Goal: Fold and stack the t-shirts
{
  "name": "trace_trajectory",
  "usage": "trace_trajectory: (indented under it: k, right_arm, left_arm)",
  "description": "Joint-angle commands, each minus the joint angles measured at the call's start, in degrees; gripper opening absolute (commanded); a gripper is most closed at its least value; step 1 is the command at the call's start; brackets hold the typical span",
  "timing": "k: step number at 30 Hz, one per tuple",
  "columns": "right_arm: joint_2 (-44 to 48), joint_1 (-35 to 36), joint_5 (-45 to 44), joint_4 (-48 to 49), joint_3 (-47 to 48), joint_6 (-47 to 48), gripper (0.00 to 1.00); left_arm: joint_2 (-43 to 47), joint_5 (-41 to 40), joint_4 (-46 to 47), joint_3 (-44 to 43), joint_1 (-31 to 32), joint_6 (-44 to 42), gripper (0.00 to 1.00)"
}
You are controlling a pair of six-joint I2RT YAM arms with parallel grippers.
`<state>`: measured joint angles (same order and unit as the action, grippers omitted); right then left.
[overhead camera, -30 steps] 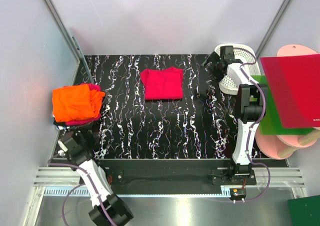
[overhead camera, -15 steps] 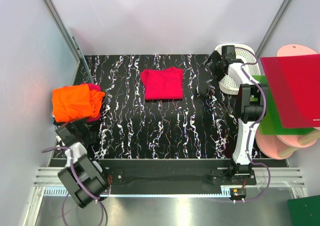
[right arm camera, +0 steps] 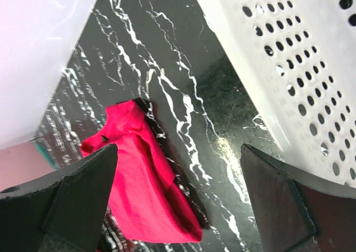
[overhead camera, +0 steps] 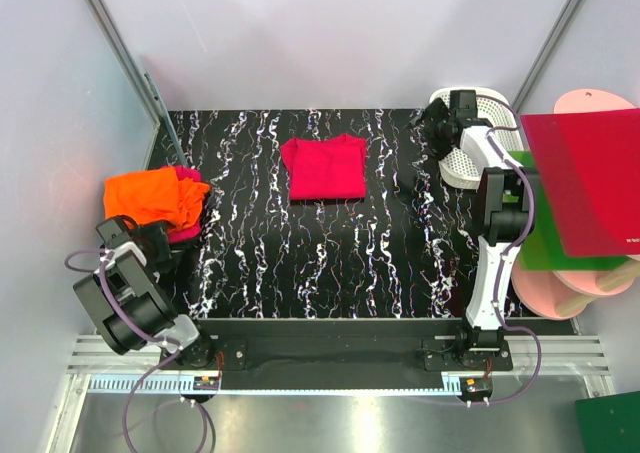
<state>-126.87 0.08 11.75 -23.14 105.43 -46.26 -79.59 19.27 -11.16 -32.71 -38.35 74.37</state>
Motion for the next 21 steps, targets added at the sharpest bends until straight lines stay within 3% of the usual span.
trace_trajectory:
  k: [1,4,7,15,21]
  right_arm:
    - [0.13,-2.98,-2.08,0.90,0.31,-1.11,1.00]
    - [0.83,-3.33,-1.99,1.42,-0.66,-1.29,1.00]
    - [1.53,-3.42,-1.90,1.78,-1.80,-1.55,1.00]
    - [3.03,-3.50,-1.38,2.48,-3.56,-1.02,1.00]
    - [4.00,-3.68,-1.03,2.74,-5.23,-0.67,1.00]
  left_arm:
    - [-4.16,-2.31,-3.34,-3.32,0.64,-2.38,0.67]
    - [-5.75,-2.04,-4.13,-4.29,1.52,-3.44,0.41]
    - [-6.80,-2.47,-7.19,-6.13,2.31,-4.49,0.00]
    - [-8.74,-1.60,-9.06,-7.37,3.89,-7.04,0.00]
    - [-12.07,-0.55,-8.88,-9.12,10.74,-6.34,0.00]
